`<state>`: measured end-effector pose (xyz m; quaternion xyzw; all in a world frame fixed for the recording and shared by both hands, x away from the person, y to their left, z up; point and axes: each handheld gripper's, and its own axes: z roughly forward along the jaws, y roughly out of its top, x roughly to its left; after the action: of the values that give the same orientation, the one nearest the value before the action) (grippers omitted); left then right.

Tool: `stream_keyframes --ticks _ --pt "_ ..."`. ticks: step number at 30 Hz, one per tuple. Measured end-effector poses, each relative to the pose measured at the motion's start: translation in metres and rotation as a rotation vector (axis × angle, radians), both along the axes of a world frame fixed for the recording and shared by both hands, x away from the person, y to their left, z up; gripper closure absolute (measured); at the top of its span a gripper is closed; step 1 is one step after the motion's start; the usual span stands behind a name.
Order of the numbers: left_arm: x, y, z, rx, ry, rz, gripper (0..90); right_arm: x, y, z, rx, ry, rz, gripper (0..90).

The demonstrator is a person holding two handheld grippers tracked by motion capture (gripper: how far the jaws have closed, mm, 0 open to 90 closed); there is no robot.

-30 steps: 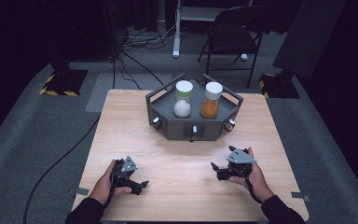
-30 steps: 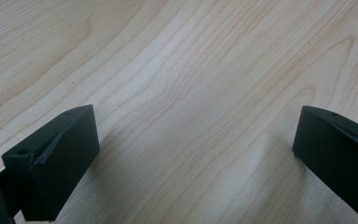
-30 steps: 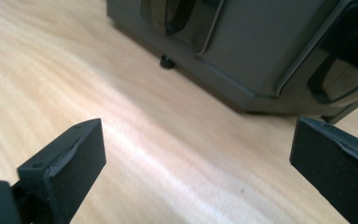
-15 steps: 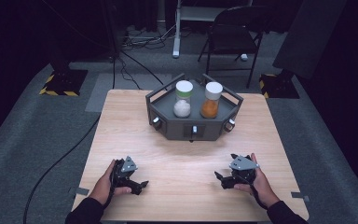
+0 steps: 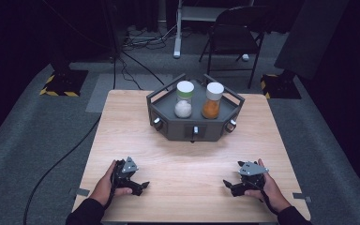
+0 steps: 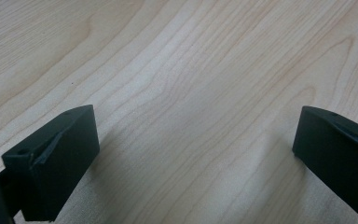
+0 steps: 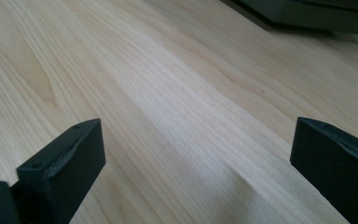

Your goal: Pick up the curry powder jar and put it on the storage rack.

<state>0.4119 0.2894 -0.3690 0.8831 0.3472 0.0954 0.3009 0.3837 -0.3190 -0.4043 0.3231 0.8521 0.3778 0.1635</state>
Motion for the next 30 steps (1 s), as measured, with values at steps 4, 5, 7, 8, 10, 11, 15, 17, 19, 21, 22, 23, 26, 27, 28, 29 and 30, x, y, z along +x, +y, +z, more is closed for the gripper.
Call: stream_keyframes --ticks 4,5,7,8,10,11,15,17,19,21,22,23,26,27,28,29,30 --pt "0.0 0.0 0.0 0.0 0.001 0.0 0.3 0.001 -0.007 -0.002 0.002 0.014 -0.012 2.9" --pt "0.001 0.0 0.0 0.0 0.002 0.0 0.3 0.002 -0.01 -0.002 -0.002 0.021 -0.019 2.9" --pt "0.001 -0.001 0.0 0.0 0.002 0.0 0.3 0.003 -0.013 -0.004 -0.007 0.032 -0.03 2.9" --pt "0.001 -0.001 0.0 0.0 0.002 0.0 0.2 0.004 -0.014 -0.004 -0.014 0.035 -0.037 2.9" --pt "0.001 0.0 0.0 0.001 0.002 -0.001 0.3 0.005 -0.015 -0.005 -0.015 0.04 -0.038 2.9" --pt "0.001 -0.001 0.0 0.0 0.003 0.0 0.2 0.006 -0.018 -0.006 -0.017 0.046 -0.043 2.5" --pt "0.001 0.0 0.0 0.0 0.002 -0.001 0.2 0.008 -0.023 -0.007 -0.009 0.055 -0.055 1.9" --pt "0.001 0.0 0.0 0.0 0.002 -0.002 0.2 0.012 -0.027 -0.007 0.003 0.076 -0.053 1.5" --pt "0.001 -0.001 0.0 0.0 0.002 -0.002 0.3 0.015 -0.03 -0.007 0.006 0.091 -0.053 0.2" --pt "0.001 -0.001 0.0 0.0 0.003 -0.001 0.3 0.019 -0.033 -0.007 0.014 0.112 -0.052 0.2" --pt "0.002 -0.001 0.0 0.0 0.003 -0.002 0.3 0.02 -0.035 -0.007 0.018 0.123 -0.054 0.1" --pt "0.002 -0.001 0.0 0.0 0.003 -0.002 0.3 0.021 -0.036 -0.007 0.022 0.129 -0.054 0.2" --pt "0.002 -0.001 0.0 0.001 0.003 -0.002 0.3 0.026 -0.041 -0.007 0.036 0.159 -0.052 0.2" --pt "0.002 -0.001 0.0 0.0 0.003 -0.002 0.2 0.027 -0.042 -0.007 0.034 0.16 -0.051 0.1" --pt "0.002 -0.001 0.0 0.0 0.003 -0.002 0.2 0.027 -0.043 -0.007 0.036 0.161 -0.049 0.0" --pt "0.002 -0.001 0.0 0.001 0.003 -0.002 0.3 0.027 -0.044 -0.007 0.036 0.162 -0.048 0.0" --pt "0.002 -0.001 0.0 0.0 0.003 -0.002 0.3 0.027 -0.044 -0.007 0.037 0.162 -0.049 0.0"
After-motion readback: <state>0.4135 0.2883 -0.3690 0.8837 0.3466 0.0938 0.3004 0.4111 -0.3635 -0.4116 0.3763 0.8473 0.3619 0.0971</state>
